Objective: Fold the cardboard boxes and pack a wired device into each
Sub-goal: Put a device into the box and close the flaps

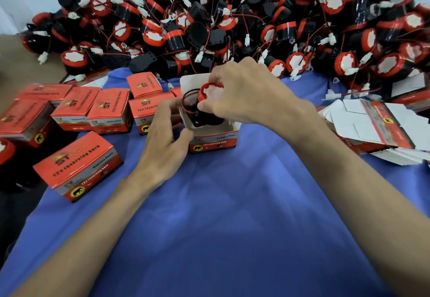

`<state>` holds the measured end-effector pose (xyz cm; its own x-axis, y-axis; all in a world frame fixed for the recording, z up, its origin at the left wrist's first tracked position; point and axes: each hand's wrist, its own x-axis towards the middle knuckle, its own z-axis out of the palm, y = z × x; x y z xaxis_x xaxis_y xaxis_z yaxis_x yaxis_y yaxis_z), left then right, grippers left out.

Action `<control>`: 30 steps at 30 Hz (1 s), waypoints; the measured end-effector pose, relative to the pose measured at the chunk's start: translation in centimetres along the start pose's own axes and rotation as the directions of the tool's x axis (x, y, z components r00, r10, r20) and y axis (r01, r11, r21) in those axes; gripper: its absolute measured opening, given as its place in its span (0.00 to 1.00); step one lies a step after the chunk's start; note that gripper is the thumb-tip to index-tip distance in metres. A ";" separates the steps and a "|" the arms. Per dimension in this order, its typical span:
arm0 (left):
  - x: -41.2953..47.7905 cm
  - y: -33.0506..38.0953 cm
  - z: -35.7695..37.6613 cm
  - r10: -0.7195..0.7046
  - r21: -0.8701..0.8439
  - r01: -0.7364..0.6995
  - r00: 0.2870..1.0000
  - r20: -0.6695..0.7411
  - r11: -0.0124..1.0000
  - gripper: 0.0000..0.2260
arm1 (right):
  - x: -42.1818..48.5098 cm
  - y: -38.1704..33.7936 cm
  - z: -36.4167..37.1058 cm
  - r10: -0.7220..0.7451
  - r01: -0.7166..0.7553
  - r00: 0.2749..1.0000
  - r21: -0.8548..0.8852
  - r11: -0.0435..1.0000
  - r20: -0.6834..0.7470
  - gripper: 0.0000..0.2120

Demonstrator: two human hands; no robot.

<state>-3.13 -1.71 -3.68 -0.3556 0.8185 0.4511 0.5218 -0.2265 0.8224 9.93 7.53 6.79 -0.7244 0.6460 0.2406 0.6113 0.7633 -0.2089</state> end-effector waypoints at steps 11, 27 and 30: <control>-0.4 0.5 -0.1 0.023 0.022 -0.023 1.000 0.003 1.000 0.20 | -1.2 -2.0 2.8 -0.082 0.051 0.992 -0.301 0.952 -0.094 0.19; -0.4 0.1 0.4 0.089 0.112 -0.095 0.994 0.058 0.989 0.29 | -0.9 -1.4 2.1 -0.178 0.211 0.969 -0.203 0.956 0.171 0.18; -0.4 0.0 0.3 0.099 0.117 -0.105 0.993 0.059 0.988 0.30 | -1.2 -1.4 2.0 -0.149 0.188 0.971 -0.204 0.961 0.189 0.19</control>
<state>-2.74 -1.88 -4.02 -0.2558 0.8219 0.5090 0.6436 -0.2481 0.7240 9.29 5.70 4.95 -0.8546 0.5122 0.0855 0.5165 0.8555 0.0376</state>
